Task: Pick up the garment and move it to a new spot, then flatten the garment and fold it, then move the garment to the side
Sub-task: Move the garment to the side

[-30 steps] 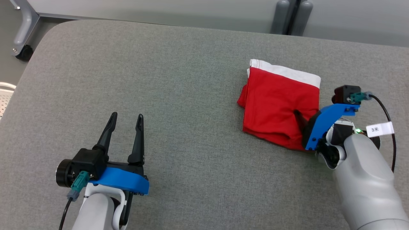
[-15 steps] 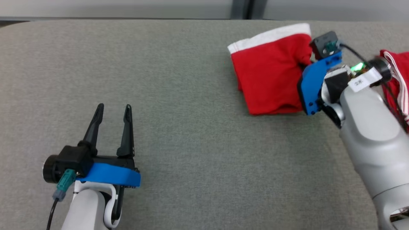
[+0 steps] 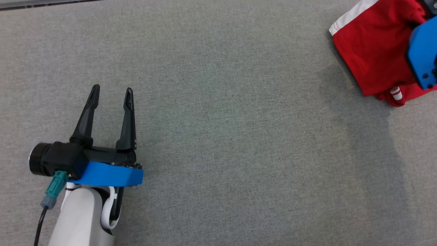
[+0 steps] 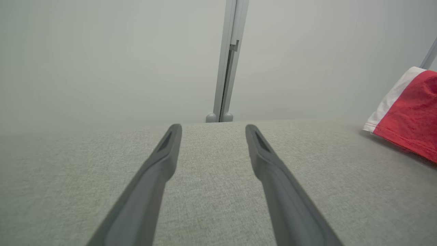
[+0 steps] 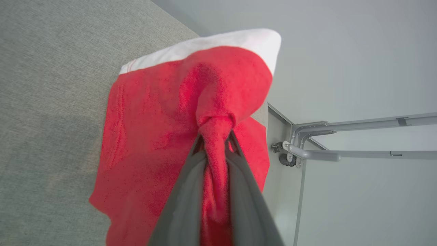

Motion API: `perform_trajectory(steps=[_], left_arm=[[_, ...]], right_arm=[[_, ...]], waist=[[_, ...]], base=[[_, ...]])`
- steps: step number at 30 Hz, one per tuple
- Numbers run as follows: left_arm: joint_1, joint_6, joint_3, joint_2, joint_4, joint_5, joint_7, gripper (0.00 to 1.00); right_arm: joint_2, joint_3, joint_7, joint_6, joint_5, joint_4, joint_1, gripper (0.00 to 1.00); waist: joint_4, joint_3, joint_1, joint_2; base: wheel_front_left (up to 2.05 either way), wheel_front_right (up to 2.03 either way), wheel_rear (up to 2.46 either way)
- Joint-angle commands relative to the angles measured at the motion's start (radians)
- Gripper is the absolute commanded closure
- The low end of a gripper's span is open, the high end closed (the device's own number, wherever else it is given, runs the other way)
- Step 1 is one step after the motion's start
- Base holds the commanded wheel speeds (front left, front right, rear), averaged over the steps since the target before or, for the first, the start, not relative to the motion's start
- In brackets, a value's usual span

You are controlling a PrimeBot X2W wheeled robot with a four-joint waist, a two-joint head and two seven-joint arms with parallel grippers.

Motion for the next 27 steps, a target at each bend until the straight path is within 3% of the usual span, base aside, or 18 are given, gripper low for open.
perform_trajectory(steps=[1,4,9,13,19,21,27], left_arm=[[-0.021,-0.005,0.002,0.011,-0.005,0.004,-0.002,0.0],[-0.036,-0.006,-0.006,0.02,-0.013,0.008,-0.002,0.0],[-0.053,-0.007,-0.015,0.045,-0.031,0.011,0.0,0.0],[-0.072,-0.007,-0.022,0.058,-0.045,0.013,0.005,0.0],[-0.095,-0.007,-0.037,0.072,-0.053,0.013,0.013,0.0],[-0.1,-0.008,-0.043,0.074,-0.052,0.012,0.013,0.0],[-0.095,-0.003,-0.052,0.069,-0.033,0.004,0.012,0.0]], right_arm=[[-0.016,0.0,0.002,0.0,0.005,-0.011,0.003,1.0],[-0.101,0.016,-0.015,0.0,-0.02,-0.037,0.015,1.0],[-0.181,-0.03,-0.092,0.0,-0.026,-0.024,0.034,1.0],[-0.188,-0.108,-0.167,0.0,-0.062,0.003,0.064,1.0],[-0.115,-0.295,-0.228,0.0,-0.138,0.083,0.108,1.0],[-0.087,-0.354,-0.239,0.0,-0.17,0.1,0.119,0.0],[0.0,-0.484,-0.268,0.0,-0.249,0.112,0.156,0.0]], waist=[[-0.003,0.009,-0.0001,-0.0001],[-0.017,0.039,-0.0001,-0.0001],[-0.03,0.091,-0.0001,-0.0001],[-0.032,0.124,-0.0001,-0.0001],[-0.027,0.155,-0.0001,-0.0001],[-0.024,0.157,-0.0001,-0.0001],[-0.012,0.134,-0.0001,-0.0001]], base=[[0.0,0.0,0.0],[0.0,0.0,0.0],[0.0,0.0,0.0],[0.0,0.0,0.0],[0.0,0.0,0.0],[0.0,0.0,0.0],[0.0,0.0,0.0]])
